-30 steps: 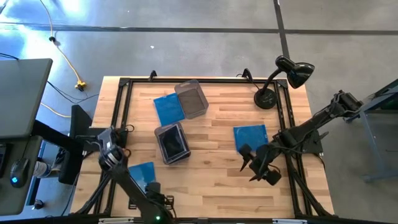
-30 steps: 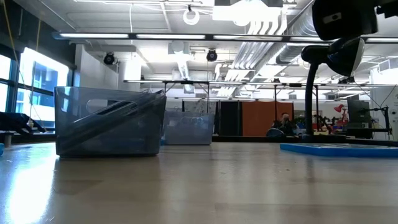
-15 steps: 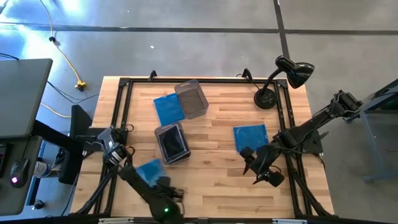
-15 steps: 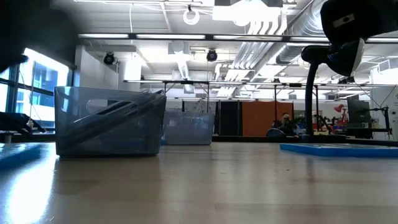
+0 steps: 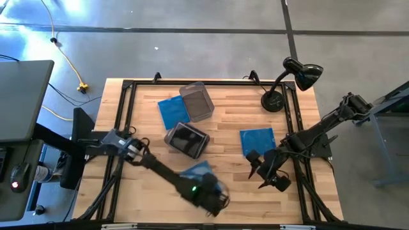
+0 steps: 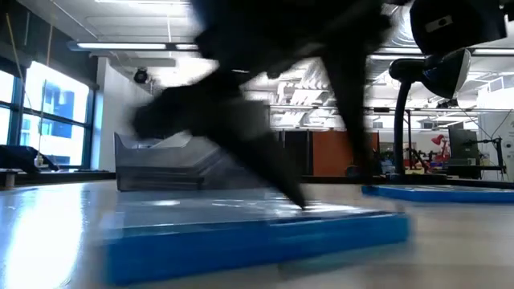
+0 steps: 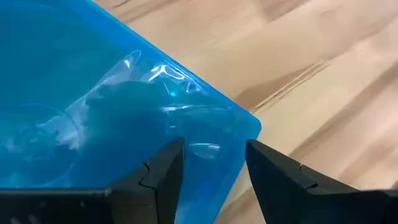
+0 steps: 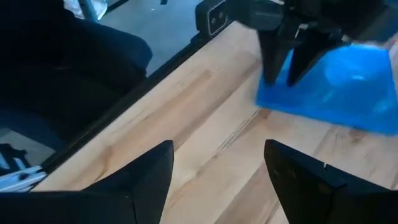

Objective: Pick & place jewel cases by type
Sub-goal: Put the bottom left blue CD case into the top black bin

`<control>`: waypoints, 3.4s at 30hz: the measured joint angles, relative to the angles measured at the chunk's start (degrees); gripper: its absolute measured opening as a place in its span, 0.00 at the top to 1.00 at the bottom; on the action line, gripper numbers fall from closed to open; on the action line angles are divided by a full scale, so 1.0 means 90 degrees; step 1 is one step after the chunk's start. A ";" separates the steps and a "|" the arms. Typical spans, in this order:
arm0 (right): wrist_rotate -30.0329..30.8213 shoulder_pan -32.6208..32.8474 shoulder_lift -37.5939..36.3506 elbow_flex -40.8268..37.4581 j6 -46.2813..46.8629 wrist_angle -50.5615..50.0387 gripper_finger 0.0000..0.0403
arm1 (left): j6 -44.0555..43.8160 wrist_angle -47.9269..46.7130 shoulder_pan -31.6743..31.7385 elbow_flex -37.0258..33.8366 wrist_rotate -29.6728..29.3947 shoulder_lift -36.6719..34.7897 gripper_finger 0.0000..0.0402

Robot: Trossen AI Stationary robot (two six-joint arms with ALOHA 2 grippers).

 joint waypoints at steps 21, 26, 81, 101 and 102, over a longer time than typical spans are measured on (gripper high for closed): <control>0.2048 0.0032 0.0676 -0.1813 0.0232 0.3721 0.39 | -0.0847 -0.4646 -0.0133 0.2531 0.0912 0.0021 0.57; 0.2053 -0.0172 0.1738 -0.1455 -0.0078 0.3860 0.39 | -0.2070 -0.4560 -0.0663 0.2185 0.0538 0.0097 0.57; 0.2376 0.0030 0.3603 0.0294 0.0223 0.1777 0.39 | -0.0198 -0.0633 0.0395 -0.0057 0.0442 -0.0021 0.57; 0.2504 0.0526 0.3580 0.0328 0.1369 0.0877 0.39 | -0.0048 0.0039 0.0432 0.0030 -0.0181 -0.0244 0.57; 0.2499 0.0554 0.3580 0.0328 0.1381 0.0859 0.39 | -0.0051 0.0064 0.0432 0.0047 -0.0215 -0.0291 0.57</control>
